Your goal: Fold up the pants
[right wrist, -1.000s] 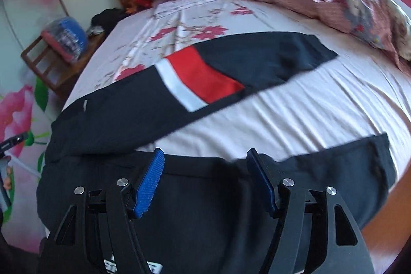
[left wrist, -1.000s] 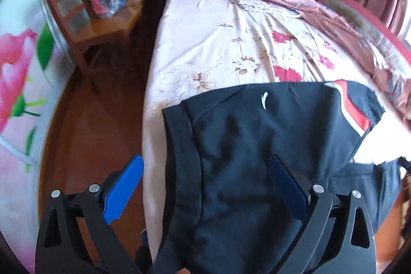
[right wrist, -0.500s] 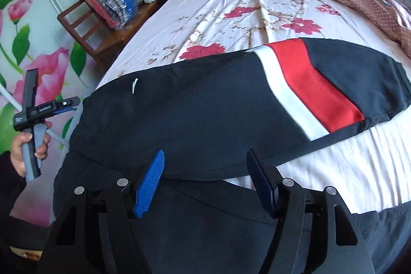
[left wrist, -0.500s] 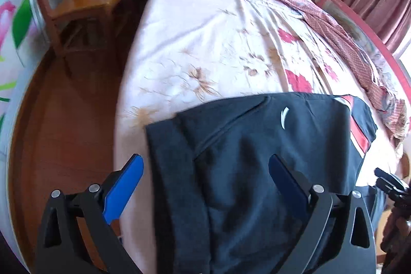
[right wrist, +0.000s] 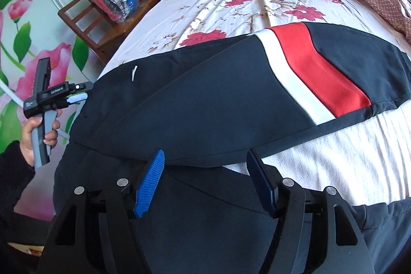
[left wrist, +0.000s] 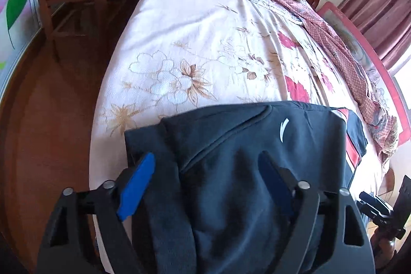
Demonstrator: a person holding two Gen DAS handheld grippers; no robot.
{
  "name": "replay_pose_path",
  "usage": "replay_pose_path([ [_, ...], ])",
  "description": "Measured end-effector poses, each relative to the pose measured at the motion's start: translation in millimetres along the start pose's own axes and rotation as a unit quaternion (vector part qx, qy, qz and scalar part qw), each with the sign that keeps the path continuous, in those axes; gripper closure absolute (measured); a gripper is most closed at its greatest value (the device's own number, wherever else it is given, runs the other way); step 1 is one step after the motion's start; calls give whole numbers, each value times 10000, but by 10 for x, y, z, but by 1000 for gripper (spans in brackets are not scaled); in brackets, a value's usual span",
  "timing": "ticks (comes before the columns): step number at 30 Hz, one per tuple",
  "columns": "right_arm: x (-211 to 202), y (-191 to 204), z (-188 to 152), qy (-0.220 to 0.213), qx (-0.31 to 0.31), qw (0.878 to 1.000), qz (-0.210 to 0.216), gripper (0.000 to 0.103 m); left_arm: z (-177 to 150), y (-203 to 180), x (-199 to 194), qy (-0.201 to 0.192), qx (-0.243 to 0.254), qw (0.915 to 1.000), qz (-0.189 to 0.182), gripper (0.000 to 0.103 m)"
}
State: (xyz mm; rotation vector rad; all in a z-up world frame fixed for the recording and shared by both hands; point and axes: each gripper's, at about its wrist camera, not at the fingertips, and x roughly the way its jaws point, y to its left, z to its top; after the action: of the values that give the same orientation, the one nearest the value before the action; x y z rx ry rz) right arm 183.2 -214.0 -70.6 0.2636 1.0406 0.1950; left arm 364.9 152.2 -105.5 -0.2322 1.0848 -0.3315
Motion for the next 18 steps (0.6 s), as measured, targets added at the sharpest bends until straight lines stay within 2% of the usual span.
replay_pose_path([
  [1, 4, -18, 8, 6, 22, 10000, 4, 37, 26, 1, 23, 1, 24, 9999, 109, 36],
  [3, -6, -44, 27, -4, 48, 10000, 12, 37, 45, 36, 59, 112, -47, 9992, 389, 42],
  [5, -48, -65, 46, -61, 61, 10000, -25, 37, 1, 17, 19, 98, 78, 9974, 704, 29],
  [6, -68, -69, 57, -86, 38, 10000, -13, 37, -34, -5, -16, 61, 241, 9947, 996, 8],
  [7, -90, -75, 66, -126, 17, 9999, -42, 37, -46, 3, -40, 34, 298, 9934, 1107, 4],
  [10, -90, -89, 78, -123, 33, 9999, -30, 37, -31, 97, -100, -24, 184, 9958, 892, 4],
  [12, -77, -71, 78, -103, 9, 9999, -92, 37, 19, 183, -70, -29, -28, 9985, 539, 5],
  [14, -91, -69, 72, -149, 82, 9998, -54, 37, 56, 272, 63, 247, -349, 9988, 252, 5],
  [15, -101, -55, 68, -160, 57, 9998, -43, 37, 67, 312, 110, 303, -518, 9982, 61, 10],
  [16, -114, -40, 69, -177, 6, 9998, -37, 37, 63, 303, 113, 286, -529, 9982, -66, 21],
  [18, -121, -44, 73, -179, -13, 9998, -39, 37, 71, 281, 123, 294, -484, 9982, -195, 24],
])
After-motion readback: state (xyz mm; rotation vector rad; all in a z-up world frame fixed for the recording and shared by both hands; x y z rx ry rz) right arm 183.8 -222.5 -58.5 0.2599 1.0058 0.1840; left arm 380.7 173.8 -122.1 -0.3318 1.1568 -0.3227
